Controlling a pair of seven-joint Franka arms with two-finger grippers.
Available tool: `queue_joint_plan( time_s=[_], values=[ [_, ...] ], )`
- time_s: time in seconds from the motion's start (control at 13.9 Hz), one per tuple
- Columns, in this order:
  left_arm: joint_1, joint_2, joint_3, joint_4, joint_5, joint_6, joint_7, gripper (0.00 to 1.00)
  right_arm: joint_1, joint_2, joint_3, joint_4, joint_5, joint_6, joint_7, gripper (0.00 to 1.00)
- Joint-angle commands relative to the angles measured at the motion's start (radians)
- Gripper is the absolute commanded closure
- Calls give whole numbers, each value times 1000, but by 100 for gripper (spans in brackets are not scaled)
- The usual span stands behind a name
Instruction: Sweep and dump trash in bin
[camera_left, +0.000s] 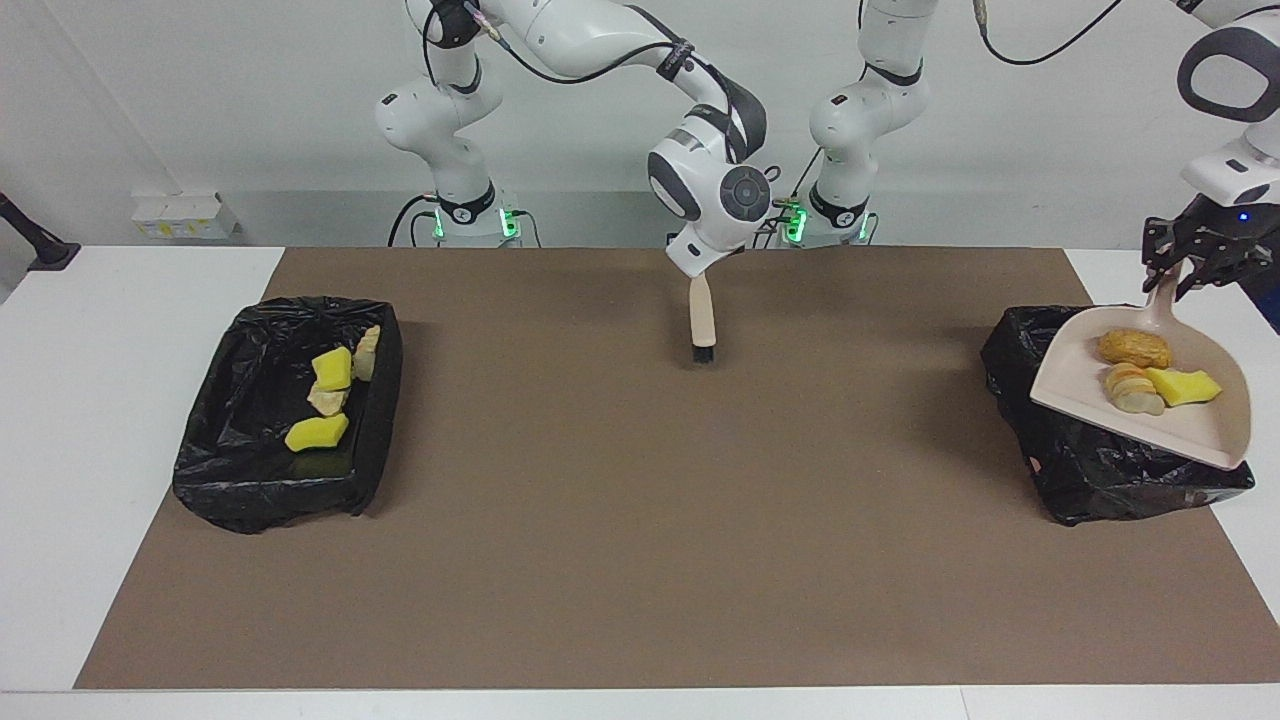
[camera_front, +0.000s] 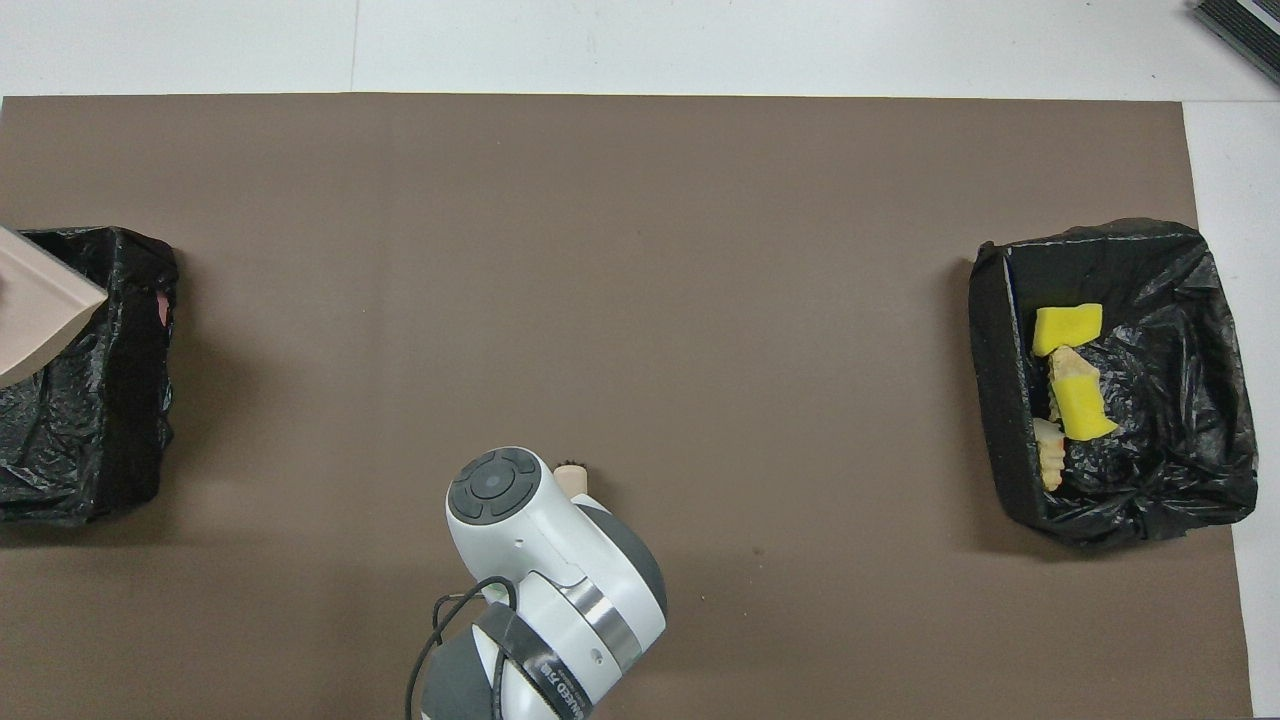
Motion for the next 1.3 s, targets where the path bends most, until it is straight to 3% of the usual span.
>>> queue_joint_plan(
  time_s=[0.0,0.07,0.29,0.58,0.79,0.94,1.08,1.23],
  values=[
    [13,87,-15,109,156,23,98,100,-9,0,4,8,-15,-21,20,90],
    [10,90,-15,106,192,30,92,100,-12,0,4,8,-15,-22,17,83],
    [-25,96,-24,94,365,15,97,100,-17,0,4,11,-15,-22,16,75],
    [-167,84,-21,83,569,-107,91,100,-15,0,4,11,-16,-16,5,74],
    [-198,76,-22,71,680,-122,86,100,-15,0,4,17,-16,-19,5,74],
    [-203,68,-21,65,718,-136,87,100,-18,0,4,22,-16,-21,5,70],
    [-267,67,-22,68,822,-186,89,100,-32,0,4,37,-15,-24,4,61],
    [-348,70,-24,74,929,-235,81,100,-52,-2,6,37,-15,-25,4,61]
  ],
)
